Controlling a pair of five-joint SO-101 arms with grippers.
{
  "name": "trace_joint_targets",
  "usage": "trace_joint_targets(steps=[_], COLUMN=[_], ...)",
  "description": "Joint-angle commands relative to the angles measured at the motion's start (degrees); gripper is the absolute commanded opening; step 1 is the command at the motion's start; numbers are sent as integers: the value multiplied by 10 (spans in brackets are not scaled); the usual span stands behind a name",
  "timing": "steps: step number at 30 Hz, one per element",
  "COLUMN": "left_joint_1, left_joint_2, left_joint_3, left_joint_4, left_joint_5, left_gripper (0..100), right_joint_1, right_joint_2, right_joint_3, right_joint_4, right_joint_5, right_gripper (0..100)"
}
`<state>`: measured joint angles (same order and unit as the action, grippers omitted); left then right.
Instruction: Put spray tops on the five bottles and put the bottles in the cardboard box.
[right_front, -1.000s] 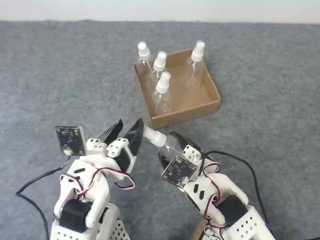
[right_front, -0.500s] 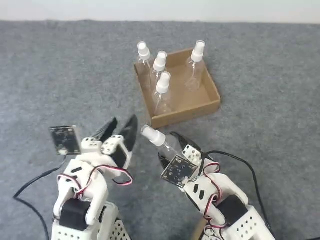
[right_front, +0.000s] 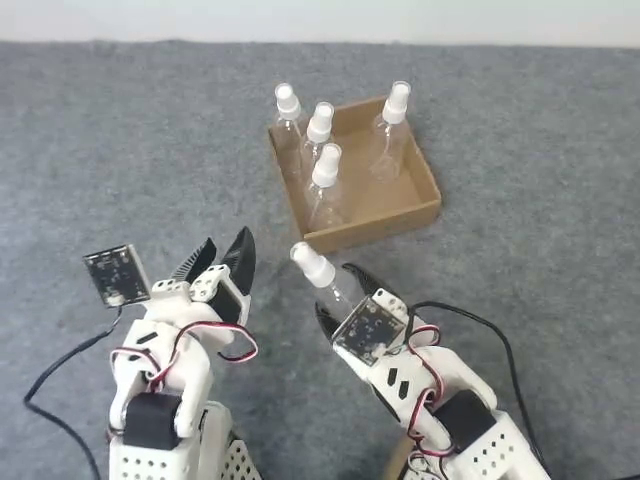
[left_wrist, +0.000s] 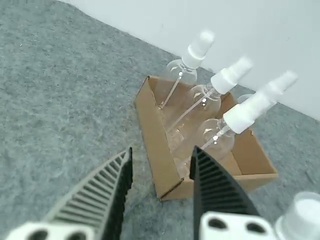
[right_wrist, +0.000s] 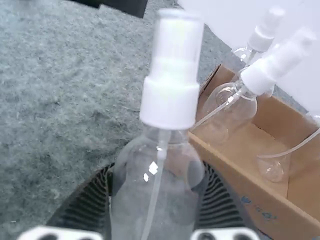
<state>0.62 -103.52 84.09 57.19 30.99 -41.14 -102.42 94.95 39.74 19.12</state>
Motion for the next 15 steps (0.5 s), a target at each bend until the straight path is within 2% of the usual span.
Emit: trace_joint_targets(steps=[1, 6, 11, 15], left_joint_1=[6, 74, 106, 140], left_joint_2=[-10, -10, -10, -10], left_joint_3=[-3, 12, 15, 22], left_joint_4=[-19, -18, -16, -19], left_joint_5=[8, 6, 6, 0], left_gripper=[173, 173, 173, 173], right_joint_1=[5, 4, 2, -30], right_joint_2=[-16, -16, -16, -16], right_joint_3=[-33, -33, -33, -28], right_joint_4=[-15, -15, -15, -15], right_joint_5=[-25, -26, -26, -26], right_gripper=[6, 6, 6, 6])
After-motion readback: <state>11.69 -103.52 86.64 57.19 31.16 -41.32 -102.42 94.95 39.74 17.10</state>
